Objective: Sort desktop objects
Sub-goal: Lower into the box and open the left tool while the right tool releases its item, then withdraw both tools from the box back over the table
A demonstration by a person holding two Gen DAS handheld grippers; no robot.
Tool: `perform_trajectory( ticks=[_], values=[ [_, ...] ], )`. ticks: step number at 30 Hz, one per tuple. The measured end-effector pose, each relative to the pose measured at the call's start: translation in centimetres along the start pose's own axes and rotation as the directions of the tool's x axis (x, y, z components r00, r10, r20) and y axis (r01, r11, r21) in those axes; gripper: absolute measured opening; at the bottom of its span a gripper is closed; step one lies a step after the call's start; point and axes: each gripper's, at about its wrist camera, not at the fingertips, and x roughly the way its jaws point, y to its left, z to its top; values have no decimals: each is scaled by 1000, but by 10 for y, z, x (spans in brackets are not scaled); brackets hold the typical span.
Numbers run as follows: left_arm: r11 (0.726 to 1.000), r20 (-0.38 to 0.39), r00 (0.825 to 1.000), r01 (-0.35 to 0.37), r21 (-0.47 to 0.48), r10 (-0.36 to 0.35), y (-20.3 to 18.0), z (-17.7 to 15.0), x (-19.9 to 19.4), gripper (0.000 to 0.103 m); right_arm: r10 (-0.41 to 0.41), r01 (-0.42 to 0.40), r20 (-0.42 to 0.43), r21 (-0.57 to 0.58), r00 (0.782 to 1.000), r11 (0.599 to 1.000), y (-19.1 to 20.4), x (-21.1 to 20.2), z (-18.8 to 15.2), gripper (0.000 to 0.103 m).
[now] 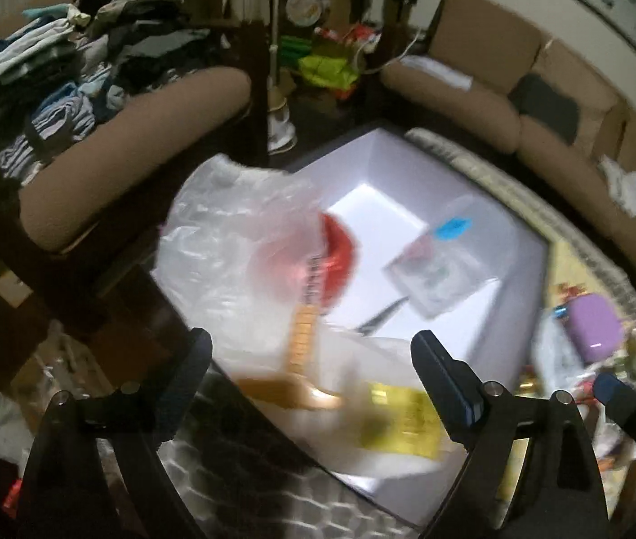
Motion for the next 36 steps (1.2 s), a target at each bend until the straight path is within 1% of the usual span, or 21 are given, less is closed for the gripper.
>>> perform_trajectory(
  ticks=[2,3,4,6,9,12,13,15,16,18,20,21,24,25,26,27,28,29,30,33,36],
  values=[
    [998,17,998,62,0,-62,-16,-6,-12,93,-6,2,65,61,998,998,-22,-28,-3,58],
    [994,15,994,103,18,-104,-34,-12,-18,93,-30,21,95,96,995,995,-36,-43,-5,58],
    [990,10,991,133,48,-134,-48,-17,-20,93,-64,48,127,132,990,990,-51,-60,-9,58],
    [966,-27,980,198,165,-196,-94,-33,-21,93,-133,101,162,193,978,976,-76,-84,-18,58],
    [926,-88,973,229,300,-212,-151,-59,-16,93,-215,155,173,305,961,940,-120,-116,-31,58],
    [892,-155,959,279,357,-238,-192,-81,0,93,-276,192,167,396,946,898,-160,-146,-48,58],
    [889,-180,954,291,354,-240,-201,-88,6,93,-299,209,161,420,941,883,-173,-153,-52,58],
    [888,-251,943,297,351,-217,-221,-106,25,91,-355,255,143,464,924,849,-194,-171,-64,58],
    [881,-300,934,301,365,-195,-234,-117,39,91,-375,271,135,478,917,835,-203,-177,-69,58],
    [870,-383,915,290,399,-129,-252,-138,65,88,-401,291,127,499,907,816,-218,-191,-77,58],
    [857,-455,889,274,436,-52,-264,-163,90,87,-412,294,132,513,901,807,-229,-201,-85,58],
    [845,-466,885,258,469,-12,-272,-175,102,86,-419,297,131,521,899,800,-234,-206,-88,58],
    [835,-472,880,225,501,46,-282,-192,119,86,-441,318,112,540,891,779,-249,-212,-94,58],
    [832,-461,886,215,511,55,-285,-195,120,86,-444,322,105,545,890,774,-254,-212,-96,58],
    [824,-451,891,218,523,50,-286,-195,118,79,-441,319,99,552,892,770,-258,-210,-96,58],
    [793,-461,886,250,556,44,-291,-197,114,61,-431,311,97,552,897,773,-259,-210,-97,58],
    [778,-461,887,265,570,36,-293,-196,109,44,-419,301,98,550,903,779,-260,-209,-98,58],
    [779,-456,889,255,572,44,-292,-194,106,12,-409,294,98,546,907,784,-259,-207,-99,58],
    [789,-442,895,234,568,52,-289,-189,102,11,-403,293,94,541,910,788,-259,-205,-98,58],
    [810,-442,897,254,529,7,-276,-176,94,11,-405,306,82,524,911,795,-253,-199,-95,58],
    [828,-416,909,235,509,-2,-261,-163,84,11,-398,307,74,514,915,801,-247,-195,-94,58]
  ],
)
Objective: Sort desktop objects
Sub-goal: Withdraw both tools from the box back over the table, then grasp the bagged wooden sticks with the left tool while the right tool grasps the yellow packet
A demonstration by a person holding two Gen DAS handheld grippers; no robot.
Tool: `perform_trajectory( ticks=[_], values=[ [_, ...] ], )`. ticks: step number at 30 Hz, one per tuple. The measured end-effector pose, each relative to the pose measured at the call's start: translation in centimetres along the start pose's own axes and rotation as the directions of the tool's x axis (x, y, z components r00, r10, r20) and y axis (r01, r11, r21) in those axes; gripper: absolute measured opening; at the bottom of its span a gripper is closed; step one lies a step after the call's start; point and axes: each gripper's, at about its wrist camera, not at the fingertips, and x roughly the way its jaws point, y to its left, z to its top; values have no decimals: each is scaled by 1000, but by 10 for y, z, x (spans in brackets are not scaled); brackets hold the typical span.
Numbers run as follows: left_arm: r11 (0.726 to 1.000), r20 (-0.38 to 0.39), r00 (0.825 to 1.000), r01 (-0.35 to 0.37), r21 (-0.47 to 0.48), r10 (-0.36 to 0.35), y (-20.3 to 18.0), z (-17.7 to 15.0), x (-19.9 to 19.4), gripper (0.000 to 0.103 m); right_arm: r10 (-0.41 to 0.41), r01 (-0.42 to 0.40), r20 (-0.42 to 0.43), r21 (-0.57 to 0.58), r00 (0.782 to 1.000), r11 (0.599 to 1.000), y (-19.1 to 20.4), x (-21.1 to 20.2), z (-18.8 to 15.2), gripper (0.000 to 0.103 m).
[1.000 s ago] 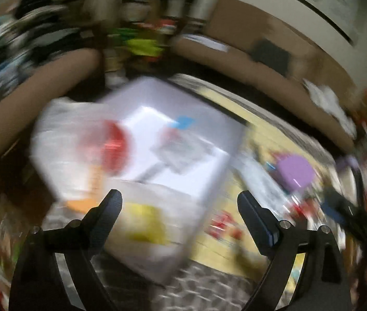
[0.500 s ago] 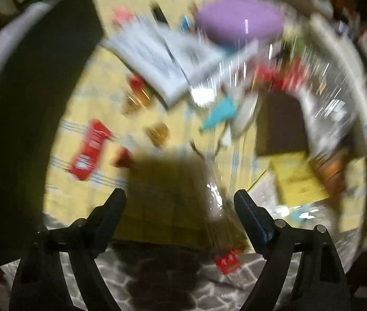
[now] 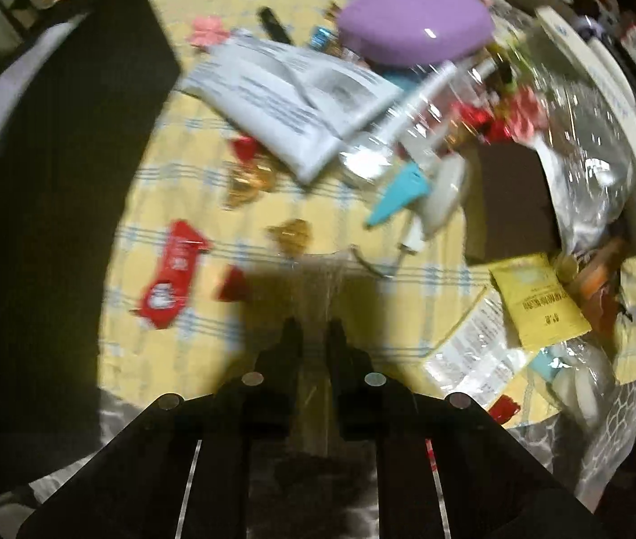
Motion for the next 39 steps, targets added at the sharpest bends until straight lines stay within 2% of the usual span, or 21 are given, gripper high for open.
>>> perform_trajectory(
  ticks=[3,5,7,9,11,12,14,16,17,18,19,20,23,31,35,37,39],
  values=[
    [1000,48,999,-12,-28,13,15,-2,-19,12,-27,26,-38,-25,999,999,6,7,-3,58],
    [999,106,994,-31,-38,35,24,-4,-38,12,-98,89,-111,-80,989,993,13,22,-8,62],
    [997,168,983,-68,-38,74,30,-5,-58,12,-212,179,-189,-176,959,968,21,50,-17,64],
    [995,206,973,-98,-30,102,40,-6,-74,13,-306,245,-263,-243,915,939,24,82,-28,64],
    [993,231,966,-111,-30,115,43,-8,-81,13,-348,265,-327,-272,879,925,26,106,-38,64],
    [993,241,963,-113,-35,118,43,-9,-83,13,-364,270,-344,-293,866,917,28,116,-43,68],
    [992,252,960,-120,-34,125,43,-10,-86,13,-370,261,-315,-337,874,905,38,123,-44,77],
    [993,261,958,-117,-23,119,41,-8,-89,13,-354,247,-308,-336,883,909,43,129,-44,76],
    [993,267,957,-112,-22,114,40,-10,-90,13,-352,243,-310,-339,883,909,44,132,-45,72],
    [994,273,956,-106,-21,108,39,-11,-93,13,-365,247,-314,-356,877,901,46,135,-49,60],
    [994,277,955,-103,-20,105,38,-12,-94,13,-396,265,-313,-386,863,883,47,138,-54,53],
    [995,282,954,-101,-19,103,37,-12,-96,13,-410,273,-308,-404,858,873,47,139,-56,52],
    [994,295,949,-105,-22,107,37,-13,-101,13,-376,235,-295,-417,879,878,51,130,-60,38],
    [993,318,941,-110,-31,114,44,-18,-112,13,-247,163,-188,-374,951,913,72,72,-50,34],
    [992,341,931,-115,-53,127,51,-21,-121,13,-92,55,-87,-359,992,932,97,37,-33,33],
    [991,369,920,-114,-73,133,57,-23,-129,13,-27,18,-17,-374,999,927,110,16,-29,33],
    [989,403,905,-112,-91,140,62,-26,-137,13,35,-15,46,-386,998,922,123,-2,-27,33]
  ],
)
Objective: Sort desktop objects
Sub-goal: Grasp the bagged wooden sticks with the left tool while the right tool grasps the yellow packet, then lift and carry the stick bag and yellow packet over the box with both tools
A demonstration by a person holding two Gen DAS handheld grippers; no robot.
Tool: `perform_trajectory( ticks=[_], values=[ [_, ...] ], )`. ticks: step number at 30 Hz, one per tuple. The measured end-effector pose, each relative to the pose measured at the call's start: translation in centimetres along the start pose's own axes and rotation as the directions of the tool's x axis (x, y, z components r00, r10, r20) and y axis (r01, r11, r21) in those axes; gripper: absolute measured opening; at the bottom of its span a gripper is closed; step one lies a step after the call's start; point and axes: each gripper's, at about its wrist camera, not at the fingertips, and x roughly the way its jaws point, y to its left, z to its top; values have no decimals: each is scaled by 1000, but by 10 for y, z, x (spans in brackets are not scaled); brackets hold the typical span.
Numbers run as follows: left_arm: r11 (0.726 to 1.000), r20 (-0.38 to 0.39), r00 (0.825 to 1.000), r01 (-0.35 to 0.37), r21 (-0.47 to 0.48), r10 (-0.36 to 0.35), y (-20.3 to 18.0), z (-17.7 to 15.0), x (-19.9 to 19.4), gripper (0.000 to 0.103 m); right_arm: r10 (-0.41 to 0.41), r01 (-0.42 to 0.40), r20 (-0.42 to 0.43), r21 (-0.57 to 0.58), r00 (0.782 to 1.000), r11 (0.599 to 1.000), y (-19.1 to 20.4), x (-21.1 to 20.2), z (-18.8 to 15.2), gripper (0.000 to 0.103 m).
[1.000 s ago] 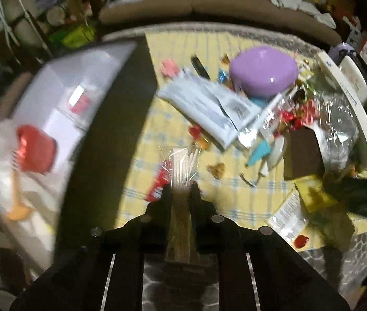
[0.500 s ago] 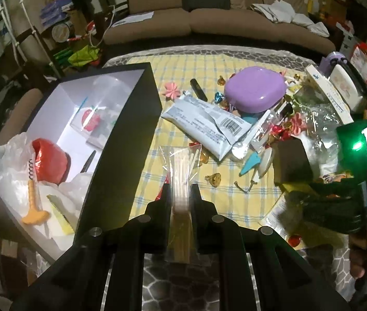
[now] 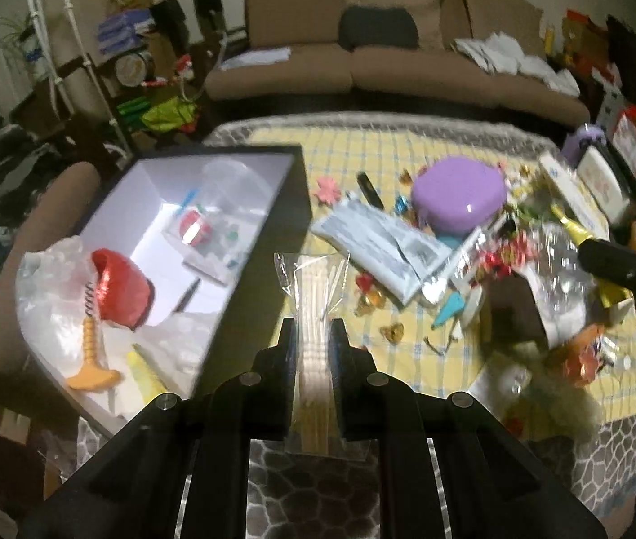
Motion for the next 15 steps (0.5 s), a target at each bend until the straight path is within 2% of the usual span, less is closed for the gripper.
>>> perform_trajectory(
  ticks=[3,5,9,11,15],
  values=[
    [999,60,998,-21,-25,23,11,2,-13,13,42,-40,87,-25,995,999,14,-19,6,33],
    [998,98,994,-41,-48,46,20,3,-21,13,36,-28,133,-60,990,998,26,-28,9,33],
    [989,195,979,-32,-142,59,42,6,-41,13,70,-45,221,-116,973,992,47,-50,11,33],
    [984,235,970,-21,-174,62,50,6,-50,13,73,-42,238,-132,969,990,55,-53,12,33],
    [980,244,968,-15,-200,64,61,6,-57,13,84,-47,233,-160,969,986,75,-50,12,33]
  ],
)
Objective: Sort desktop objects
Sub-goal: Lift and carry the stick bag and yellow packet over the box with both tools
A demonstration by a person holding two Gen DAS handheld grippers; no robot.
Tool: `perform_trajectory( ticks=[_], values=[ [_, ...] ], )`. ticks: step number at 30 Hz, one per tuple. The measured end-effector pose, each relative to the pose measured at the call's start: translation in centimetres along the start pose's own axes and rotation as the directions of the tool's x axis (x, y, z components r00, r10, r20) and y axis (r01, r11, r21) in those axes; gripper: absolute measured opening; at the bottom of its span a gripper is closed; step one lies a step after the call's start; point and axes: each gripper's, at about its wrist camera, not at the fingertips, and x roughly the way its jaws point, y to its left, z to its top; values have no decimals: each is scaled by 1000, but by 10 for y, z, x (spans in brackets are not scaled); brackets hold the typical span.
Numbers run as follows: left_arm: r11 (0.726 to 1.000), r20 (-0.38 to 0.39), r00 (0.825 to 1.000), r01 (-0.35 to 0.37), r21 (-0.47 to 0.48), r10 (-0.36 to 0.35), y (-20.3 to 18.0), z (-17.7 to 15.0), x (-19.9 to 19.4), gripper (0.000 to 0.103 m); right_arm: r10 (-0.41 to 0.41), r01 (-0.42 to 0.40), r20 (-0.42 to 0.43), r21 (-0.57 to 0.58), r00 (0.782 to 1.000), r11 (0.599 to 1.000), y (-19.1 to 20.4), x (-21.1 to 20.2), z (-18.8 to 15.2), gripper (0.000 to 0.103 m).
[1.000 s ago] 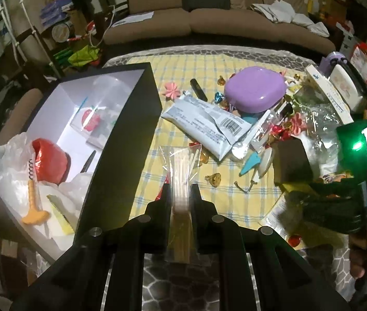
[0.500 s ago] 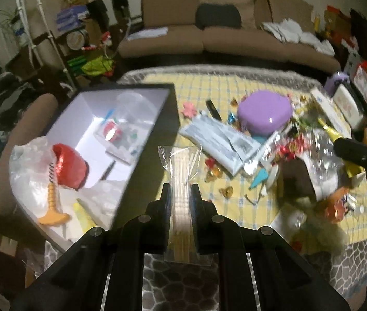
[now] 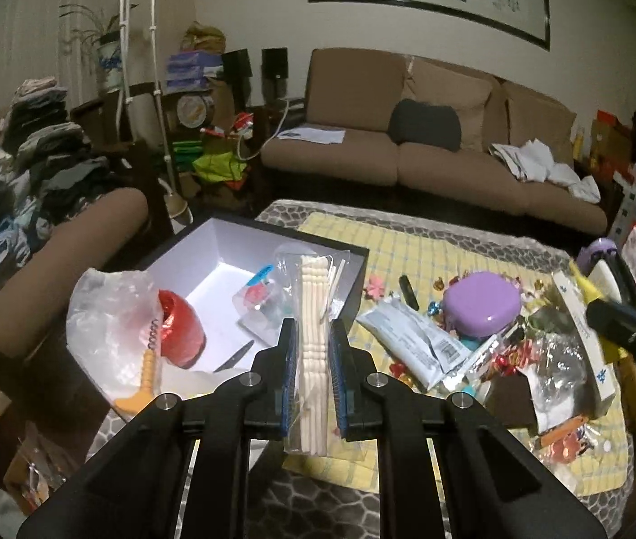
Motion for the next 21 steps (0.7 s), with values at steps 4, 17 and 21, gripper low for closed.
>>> perform_trajectory(
  ticks=[4,17,21],
  values=[
    [1000,7,1000,-15,1,15,9,1,-3,13,11,-11,-7,-13,1000,1000,13,5,0,33],
    [997,-9,997,-75,-11,75,32,-2,-7,13,41,-42,-21,-46,999,998,33,12,-6,33],
    [996,-5,996,-86,-17,86,37,-3,-11,13,42,-45,-35,-64,998,997,41,18,-8,33]
  ],
)
